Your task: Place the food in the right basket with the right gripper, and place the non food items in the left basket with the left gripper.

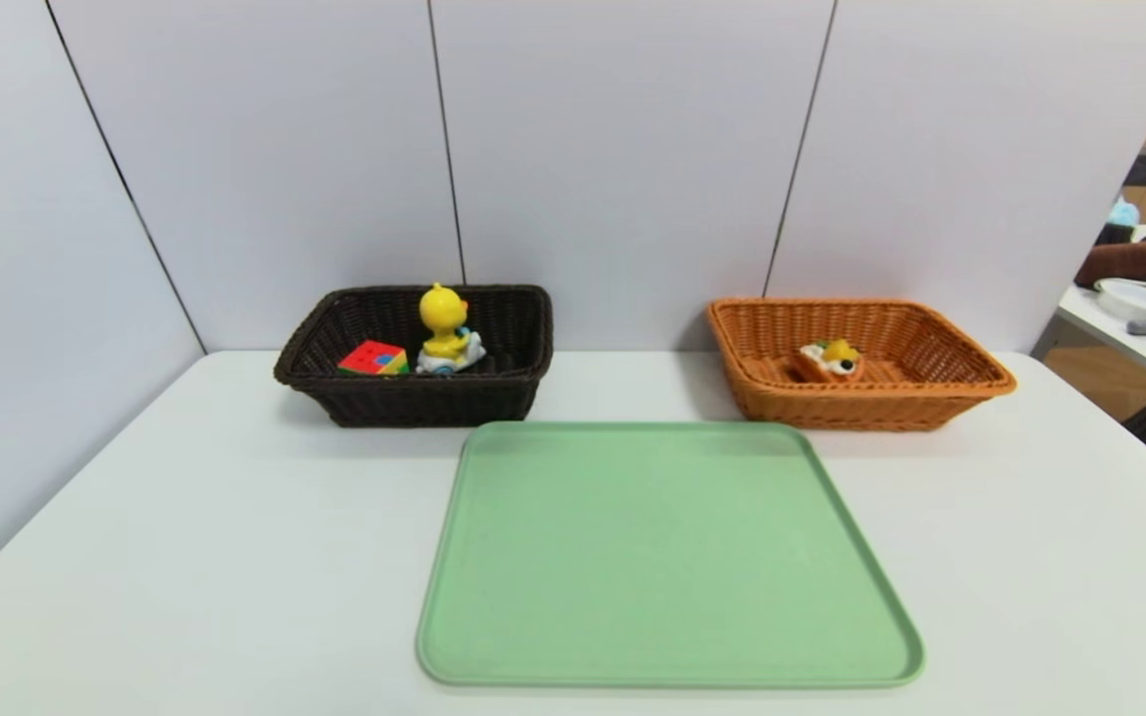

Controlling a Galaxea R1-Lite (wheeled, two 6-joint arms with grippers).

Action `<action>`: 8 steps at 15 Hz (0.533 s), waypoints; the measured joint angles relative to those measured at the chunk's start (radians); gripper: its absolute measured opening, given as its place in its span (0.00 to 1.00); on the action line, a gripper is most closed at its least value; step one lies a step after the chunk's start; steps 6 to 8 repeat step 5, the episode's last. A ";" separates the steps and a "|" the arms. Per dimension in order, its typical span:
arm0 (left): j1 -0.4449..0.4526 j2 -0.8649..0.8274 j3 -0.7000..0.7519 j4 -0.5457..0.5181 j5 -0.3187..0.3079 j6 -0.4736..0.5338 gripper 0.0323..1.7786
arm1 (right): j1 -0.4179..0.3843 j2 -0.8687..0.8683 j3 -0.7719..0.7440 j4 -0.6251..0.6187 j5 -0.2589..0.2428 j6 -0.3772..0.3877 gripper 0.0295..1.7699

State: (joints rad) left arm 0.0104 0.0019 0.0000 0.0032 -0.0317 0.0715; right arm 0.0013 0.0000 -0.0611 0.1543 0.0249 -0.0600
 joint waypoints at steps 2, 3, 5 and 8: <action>0.000 0.000 0.000 0.000 0.000 0.000 0.95 | 0.000 0.000 0.000 0.000 0.000 0.006 0.96; 0.000 0.000 0.000 0.000 0.000 0.000 0.95 | 0.000 0.000 -0.001 0.000 -0.001 0.010 0.96; 0.000 0.000 0.000 0.000 0.000 0.000 0.95 | 0.000 0.000 0.000 -0.001 -0.001 0.015 0.96; 0.000 0.000 0.000 0.000 0.000 0.000 0.95 | 0.000 0.000 0.000 -0.001 -0.001 0.015 0.96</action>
